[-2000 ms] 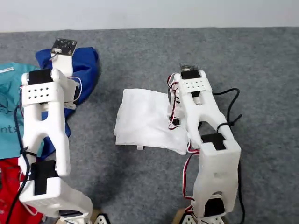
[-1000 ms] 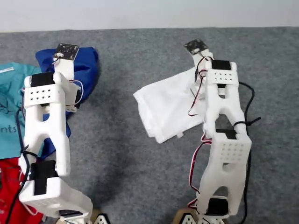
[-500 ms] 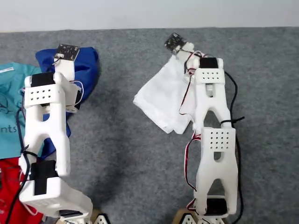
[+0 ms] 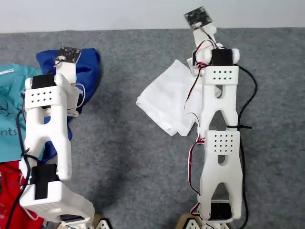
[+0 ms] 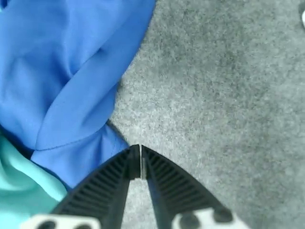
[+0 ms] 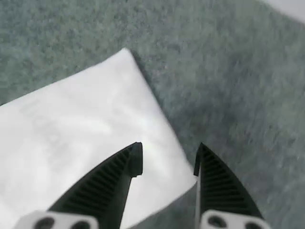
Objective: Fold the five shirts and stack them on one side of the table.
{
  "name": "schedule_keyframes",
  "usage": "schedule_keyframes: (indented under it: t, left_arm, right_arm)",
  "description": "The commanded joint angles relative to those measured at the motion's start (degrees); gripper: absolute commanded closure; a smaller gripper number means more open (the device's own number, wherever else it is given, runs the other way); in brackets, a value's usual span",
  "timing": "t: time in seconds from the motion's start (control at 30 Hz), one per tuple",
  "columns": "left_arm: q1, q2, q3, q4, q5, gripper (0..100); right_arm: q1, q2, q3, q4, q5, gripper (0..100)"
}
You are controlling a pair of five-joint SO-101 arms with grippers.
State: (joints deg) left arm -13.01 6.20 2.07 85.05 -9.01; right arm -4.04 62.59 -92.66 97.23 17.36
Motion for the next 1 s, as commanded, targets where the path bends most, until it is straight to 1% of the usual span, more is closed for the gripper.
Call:
schedule_keyframes:
  t: [0.0,0.1,0.2,0.3,0.4,0.53,0.63,0.83,0.97]
  left_arm:
    - [-0.26,-3.52,-0.57,2.73,-0.09,99]
    - [-0.44,-4.40,-0.57,4.57,-0.09,99]
    - [-0.44,-7.03,-0.57,6.33,-0.09,99]
    - [-0.44,-9.76,-0.48,7.38,-0.09,99]
    - [-0.44,-11.16,-0.48,8.26,-0.09,99]
    - [-0.44,-12.22,-0.40,9.23,-0.09,99]
    - [-0.53,-12.22,-0.31,9.32,-0.09,99]
    - [-0.70,-12.22,-0.31,9.32,0.00,99]
    - [-4.40,-12.22,-0.31,9.14,0.00,99]
  right_arm:
    - [0.04,-2.59,-3.69,5.76,-8.26,81.9]
    - [1.54,-4.70,-3.52,5.67,-12.92,90.9]
    - [1.71,-6.46,-2.29,5.85,-13.80,99.3]
    - [1.80,-10.59,2.11,5.93,-18.11,98.0]
    - [0.84,-16.04,11.52,5.76,-22.42,99.1]
    - [-3.03,-22.29,27.69,5.49,-28.57,99.0]
    - [-6.73,-23.25,35.52,4.88,-31.47,99.0]
    - [-12.97,-19.65,36.40,0.84,-31.21,99.0]
    - [-16.40,-16.57,36.40,-2.95,-29.27,99.0]
